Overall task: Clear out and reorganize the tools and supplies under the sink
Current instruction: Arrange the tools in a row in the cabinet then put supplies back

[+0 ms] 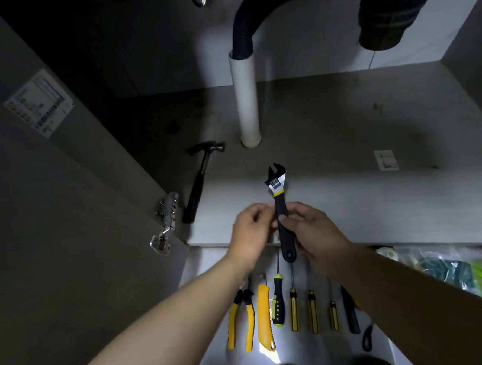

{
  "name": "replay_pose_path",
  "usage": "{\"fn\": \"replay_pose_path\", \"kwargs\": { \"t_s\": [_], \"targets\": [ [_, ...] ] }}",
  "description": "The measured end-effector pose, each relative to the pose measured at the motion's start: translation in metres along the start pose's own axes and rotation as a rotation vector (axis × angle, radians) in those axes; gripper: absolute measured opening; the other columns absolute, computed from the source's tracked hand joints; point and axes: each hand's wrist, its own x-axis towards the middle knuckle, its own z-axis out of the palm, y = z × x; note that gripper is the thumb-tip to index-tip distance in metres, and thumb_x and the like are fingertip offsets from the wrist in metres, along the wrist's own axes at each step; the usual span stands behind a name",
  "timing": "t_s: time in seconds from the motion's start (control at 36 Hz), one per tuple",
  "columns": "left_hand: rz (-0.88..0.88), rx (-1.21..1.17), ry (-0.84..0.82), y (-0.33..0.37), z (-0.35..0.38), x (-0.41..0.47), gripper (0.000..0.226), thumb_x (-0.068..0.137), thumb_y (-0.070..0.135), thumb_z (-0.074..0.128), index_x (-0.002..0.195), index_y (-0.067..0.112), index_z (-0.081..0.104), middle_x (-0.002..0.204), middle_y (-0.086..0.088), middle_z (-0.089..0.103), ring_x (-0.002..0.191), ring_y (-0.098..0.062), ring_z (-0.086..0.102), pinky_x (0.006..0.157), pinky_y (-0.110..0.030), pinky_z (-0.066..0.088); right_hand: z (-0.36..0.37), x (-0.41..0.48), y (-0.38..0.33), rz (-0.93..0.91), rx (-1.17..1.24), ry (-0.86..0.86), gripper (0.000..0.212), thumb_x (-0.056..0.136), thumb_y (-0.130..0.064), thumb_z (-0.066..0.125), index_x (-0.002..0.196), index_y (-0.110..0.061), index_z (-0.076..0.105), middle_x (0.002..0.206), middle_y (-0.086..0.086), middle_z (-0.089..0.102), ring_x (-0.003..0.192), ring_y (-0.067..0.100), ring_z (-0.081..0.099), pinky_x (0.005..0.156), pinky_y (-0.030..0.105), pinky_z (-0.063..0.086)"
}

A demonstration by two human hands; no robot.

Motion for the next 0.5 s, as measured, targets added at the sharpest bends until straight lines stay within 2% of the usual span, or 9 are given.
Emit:
{"fn": "replay_pose_path", "kwargs": {
  "t_s": [0.06, 0.14, 0.19, 0.28, 0.36, 0.42, 0.5],
  "targets": [
    [-0.045, -0.104, -0.103, 0.001, 0.006, -0.013, 0.029, 0.102, 0.031, 0.06, 0.114, 0.006, 0.07, 0.102, -0.012, 0.077, 0.094, -0.019, 0.073, 0.082, -0.027, 0.057, -0.001, -0.002, 0.001, -0.059, -0.024, -0.034, 0.022, 0.098, -0.007, 0.059, 0.108, -0.018, 0.076, 0.098, 0.007, 0.078, 0.095, 0.024, 0.074, 0.086, 0.037, 0.058],
    [-0.197, -0.297, -0.205, 0.007, 0.008, -0.021, 0.033, 0.104, 0.029, 0.058, 0.116, 0.0, 0.067, 0.109, -0.024, 0.073, 0.094, -0.027, 0.069, 0.085, -0.036, 0.051, -0.002, -0.005, 0.004, -0.125, -0.123, 0.008, 0.022, 0.096, -0.008, 0.061, 0.103, -0.021, 0.078, 0.091, 0.006, 0.078, 0.094, 0.027, 0.074, 0.087, 0.041, 0.059],
    [-0.253, -0.341, -0.22, 0.01, 0.008, -0.021, 0.027, 0.106, 0.023, 0.053, 0.111, 0.001, 0.068, 0.102, -0.018, 0.075, 0.086, -0.023, 0.069, 0.079, -0.033, 0.051, -0.002, -0.004, 0.006, -0.154, -0.184, 0.042, 0.03, 0.094, -0.007, 0.064, 0.115, -0.025, 0.075, 0.086, 0.001, 0.078, 0.09, 0.021, 0.074, 0.087, 0.039, 0.059],
    [-0.28, -0.415, -0.116, 0.013, 0.005, -0.012, 0.026, 0.108, 0.018, 0.047, 0.095, 0.006, 0.066, 0.084, -0.01, 0.074, 0.075, -0.021, 0.069, 0.065, -0.026, 0.054, 0.003, -0.001, 0.005, -0.159, -0.336, 0.033, 0.055, 0.091, -0.011, 0.069, 0.141, -0.03, 0.055, 0.087, -0.004, 0.075, 0.095, 0.013, 0.071, 0.096, 0.032, 0.053],
    [-0.258, -0.316, 0.052, 0.014, -0.003, 0.012, 0.031, 0.11, 0.02, 0.041, 0.089, 0.009, 0.06, 0.072, -0.007, 0.06, 0.062, -0.02, 0.056, 0.052, -0.025, 0.049, 0.001, 0.0, 0.004, -0.202, -0.561, 0.033, 0.065, 0.094, -0.022, 0.066, 0.152, -0.028, 0.037, 0.104, -0.002, 0.069, 0.106, 0.018, 0.063, 0.101, 0.036, 0.049],
    [-0.205, -0.213, 0.156, 0.013, -0.015, 0.032, 0.032, 0.11, 0.019, 0.042, 0.086, 0.01, 0.06, 0.072, -0.008, 0.058, 0.062, -0.02, 0.05, 0.059, -0.029, 0.043, -0.007, -0.001, 0.006, -0.267, -0.789, 0.064, 0.062, 0.097, -0.027, 0.06, 0.154, -0.025, 0.034, 0.125, 0.002, 0.059, 0.124, 0.022, 0.049, 0.105, 0.036, 0.042],
    [-0.115, 0.103, 0.289, 0.011, -0.033, 0.057, 0.03, 0.108, 0.021, 0.047, 0.086, 0.01, 0.064, 0.084, -0.01, 0.065, 0.08, -0.026, 0.059, 0.07, -0.029, 0.038, -0.022, -0.001, 0.014, -0.276, -1.088, 0.049, 0.064, 0.099, -0.035, 0.054, 0.157, -0.025, 0.027, 0.158, 0.005, 0.032, 0.147, 0.025, 0.024, 0.119, 0.041, 0.029]
  ]
}}
